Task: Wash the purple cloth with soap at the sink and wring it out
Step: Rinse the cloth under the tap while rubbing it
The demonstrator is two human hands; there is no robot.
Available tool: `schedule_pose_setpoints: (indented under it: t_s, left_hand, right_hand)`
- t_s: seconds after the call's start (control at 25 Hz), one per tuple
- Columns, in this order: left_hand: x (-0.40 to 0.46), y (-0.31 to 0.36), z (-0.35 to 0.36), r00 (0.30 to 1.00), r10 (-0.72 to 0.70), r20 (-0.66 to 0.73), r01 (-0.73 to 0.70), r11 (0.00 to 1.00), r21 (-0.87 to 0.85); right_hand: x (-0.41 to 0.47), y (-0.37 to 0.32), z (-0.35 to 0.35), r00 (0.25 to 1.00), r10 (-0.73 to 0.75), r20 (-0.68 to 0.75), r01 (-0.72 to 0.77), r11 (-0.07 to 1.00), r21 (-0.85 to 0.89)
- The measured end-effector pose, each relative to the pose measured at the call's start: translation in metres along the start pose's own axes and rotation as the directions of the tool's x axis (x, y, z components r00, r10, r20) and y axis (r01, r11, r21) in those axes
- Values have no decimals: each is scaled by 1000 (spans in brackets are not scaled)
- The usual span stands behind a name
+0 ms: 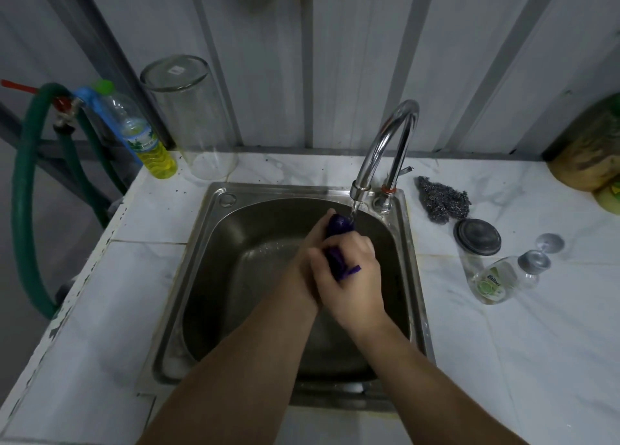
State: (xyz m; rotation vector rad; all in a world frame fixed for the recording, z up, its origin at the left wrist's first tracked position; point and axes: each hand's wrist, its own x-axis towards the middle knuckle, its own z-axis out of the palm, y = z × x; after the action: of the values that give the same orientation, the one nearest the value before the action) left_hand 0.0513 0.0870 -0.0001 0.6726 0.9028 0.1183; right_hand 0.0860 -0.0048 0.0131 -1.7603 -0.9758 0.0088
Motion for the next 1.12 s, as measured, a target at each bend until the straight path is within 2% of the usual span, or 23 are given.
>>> schedule_pose_setpoints:
  t_s: [0.04,0.08,0.16,0.24,0.28,0.36,0.4,0.48,0.56,0.6,0.64,0.76,0.8,0.84,0.88,0.96,1.08,1.12]
  left_hand:
    - [-1,-8,-2,999,28,-25,-29,999,-31]
    - [-1,-10,2,998,43,-43,-46,996,-74]
    - [5,-7,18,997,53,-48,-58,993,-107]
    - [7,-3,36,998,27,-51,-32,995,-93]
    - [12,-2,36,997,26,-71,-28,999,-27]
    - [21,-4,28,992,45,-121,-31,993,115]
    - [20,-3,26,991,46,-123,-32,993,111]
    - [18,-1,28,986,95,-137,-87,994,58]
    - [14,4,32,981,114,-160,-115,993,0]
    - [15,8,35,982,95,-165,-101,995,-26]
    - [17,14,39,982,52,-184,-64,996,-58]
    - [12,18,34,990,-41,-135,24,992,-122]
    - [11,9,32,994,-34,-105,18,990,-142]
    - [4,-2,34,999,-16,-52,2,967,-254]
    - [-3,-9,37,1000,-7,-24,-2,935,-354]
    - [2,-13,37,999,45,-27,-52,937,-345]
    - [11,-3,34,985,106,-138,-106,994,6]
    - [14,-2,35,981,121,-153,-116,992,42]
  right_hand:
    - [7,1,2,999,-36,7,37,997,-65]
    - [17,3,5,1000,-9,2,10,990,-140]
    - [43,10,10,974,227,10,-219,949,-225]
    - [68,28,6,856,514,49,-510,857,-71]
    - [79,38,5,804,592,57,-593,806,-4]
    - [89,53,4,741,669,56,-670,743,-2]
    - [90,57,4,719,694,47,-695,718,21]
    - [88,59,6,639,767,51,-754,612,238]
    - [78,50,0,555,819,147,-800,476,366]
    - [70,46,-1,588,792,167,-786,510,348]
    - [55,43,-2,658,740,144,-739,597,311]
    - [11,16,0,879,475,-35,-463,869,173]
    - [3,11,4,919,392,-55,-386,918,94]
    - [3,11,7,935,352,-47,-352,936,1]
    - [7,12,8,930,367,-33,-368,929,-50]
    - [29,22,7,863,505,-17,-506,862,-38]
    - [60,47,6,709,705,18,-705,707,52]
    - [66,55,8,659,751,41,-752,658,32]
